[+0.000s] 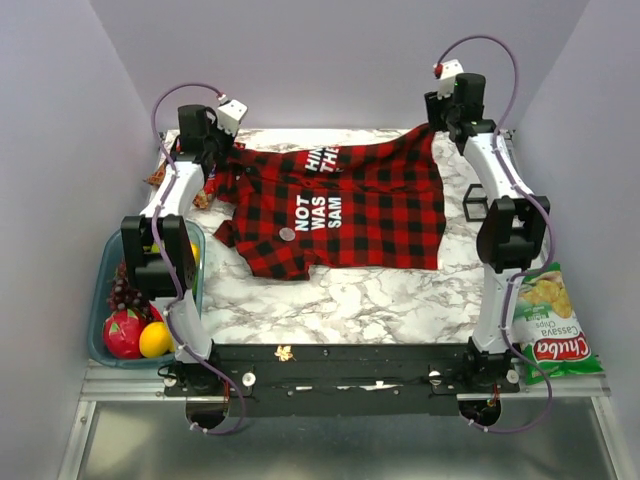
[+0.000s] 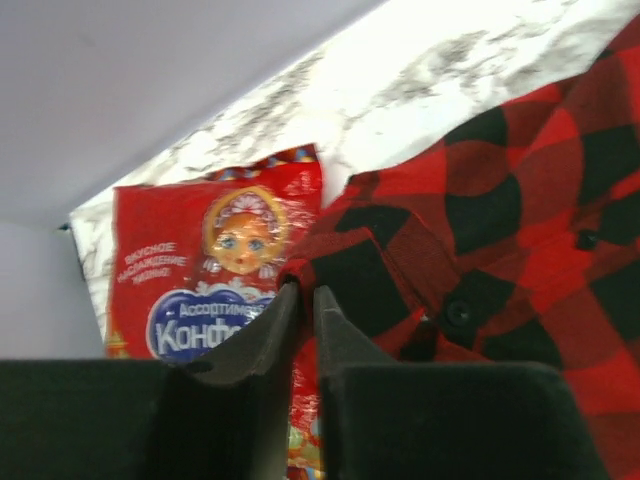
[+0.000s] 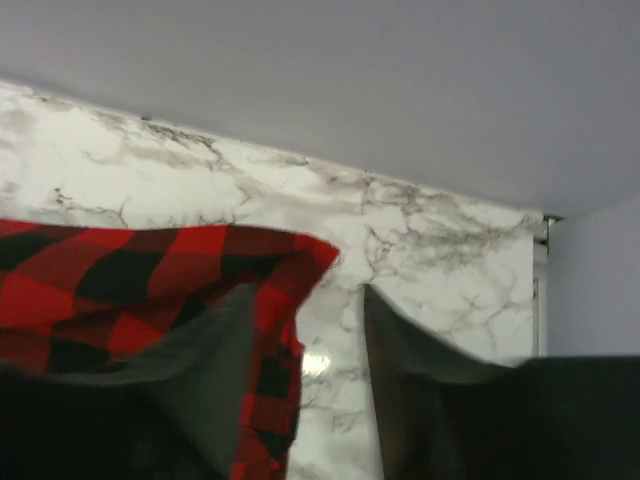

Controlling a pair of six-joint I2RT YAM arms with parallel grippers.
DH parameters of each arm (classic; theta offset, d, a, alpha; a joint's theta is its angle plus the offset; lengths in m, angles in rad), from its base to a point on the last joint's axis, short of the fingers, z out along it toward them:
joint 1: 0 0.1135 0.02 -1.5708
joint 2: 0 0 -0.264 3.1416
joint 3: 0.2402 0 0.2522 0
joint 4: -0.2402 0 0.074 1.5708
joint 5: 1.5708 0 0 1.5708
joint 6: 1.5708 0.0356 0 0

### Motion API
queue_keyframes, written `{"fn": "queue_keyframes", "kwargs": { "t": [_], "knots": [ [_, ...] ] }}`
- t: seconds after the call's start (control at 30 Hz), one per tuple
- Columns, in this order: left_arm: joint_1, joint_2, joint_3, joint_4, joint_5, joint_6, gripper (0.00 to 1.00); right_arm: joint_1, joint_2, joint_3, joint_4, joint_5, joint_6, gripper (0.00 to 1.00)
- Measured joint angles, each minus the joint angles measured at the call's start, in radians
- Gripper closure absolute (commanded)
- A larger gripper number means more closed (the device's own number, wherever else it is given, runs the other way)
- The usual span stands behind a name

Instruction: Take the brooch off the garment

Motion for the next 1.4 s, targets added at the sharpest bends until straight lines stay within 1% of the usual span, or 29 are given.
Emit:
{"fn": "queue_keyframes", "kwargs": {
  "t": [0.03,0.07,0.13,0.17,0.27,0.33,0.43,0.53,0.63,0.7,0.77,0.8,0.9,0.97,1.07,1.23,1.33,1.4],
  "knots": [
    [0.001,0.025,0.032,-0.009,-0.021,0.001,0.48,0.006,0.017,0.018,0.001,0.006,-0.008,0.29],
    [0.002,0.047,0.063,-0.014,-0.052,0.005,0.41,0.009,0.024,0.026,0.001,0.011,-0.013,0.28],
    [0.004,0.058,0.082,-0.019,-0.084,0.006,0.37,0.02,0.027,0.031,-0.003,0.011,-0.015,0.27],
    [0.006,0.054,0.084,-0.022,-0.095,0.005,0.33,0.024,0.025,0.032,-0.003,0.01,-0.016,0.27],
    [0.006,0.029,0.073,-0.024,-0.103,-0.007,0.31,0.025,0.011,0.03,-0.006,0.0,-0.016,0.26],
    [0.003,-0.015,0.043,-0.029,-0.092,-0.022,0.31,0.024,-0.014,0.011,-0.011,-0.013,-0.014,0.25],
    [-0.006,-0.129,-0.012,-0.084,-0.026,-0.034,0.3,0.023,-0.115,-0.074,-0.041,-0.064,-0.01,0.23],
    [-0.014,-0.284,-0.06,-0.196,0.142,-0.003,0.32,0.02,-0.239,-0.178,-0.063,-0.129,-0.01,0.22],
    [-0.037,-0.416,-0.097,-0.345,0.289,0.082,0.32,0.02,-0.37,-0.29,-0.077,-0.18,-0.01,0.21],
    [-0.079,-0.515,-0.157,-0.485,0.362,0.204,0.33,0.02,-0.428,-0.343,-0.079,-0.198,-0.01,0.21],
    [-0.117,-0.574,-0.234,-0.602,0.397,0.307,0.34,0.02,-0.461,-0.384,-0.082,-0.21,-0.01,0.21],
    [-0.14,-0.601,-0.293,-0.671,0.406,0.388,0.34,0.021,-0.468,-0.398,-0.085,-0.212,-0.01,0.22],
    [-0.172,-0.621,-0.426,-0.805,0.404,0.55,0.36,0.021,-0.471,-0.424,-0.114,-0.217,-0.015,0.28],
    [-0.187,-0.624,-0.494,-0.857,0.399,0.634,0.37,0.02,-0.479,-0.434,-0.143,-0.245,-0.027,0.31],
    [-0.217,-0.637,-0.554,-0.905,0.39,0.729,0.38,0.018,-0.516,-0.446,-0.214,-0.341,-0.068,0.33],
    [-0.279,-0.655,-0.579,-0.934,0.381,0.809,0.4,0.022,-0.611,-0.522,-0.312,-0.489,-0.165,0.34],
    [-0.328,-0.653,-0.591,-0.946,0.373,0.851,0.41,0.033,-0.647,-0.602,-0.356,-0.527,-0.223,0.34],
    [-0.348,-0.649,-0.596,-0.956,0.368,0.877,0.44,0.041,-0.651,-0.652,-0.378,-0.538,-0.246,0.34]
  ]
}}
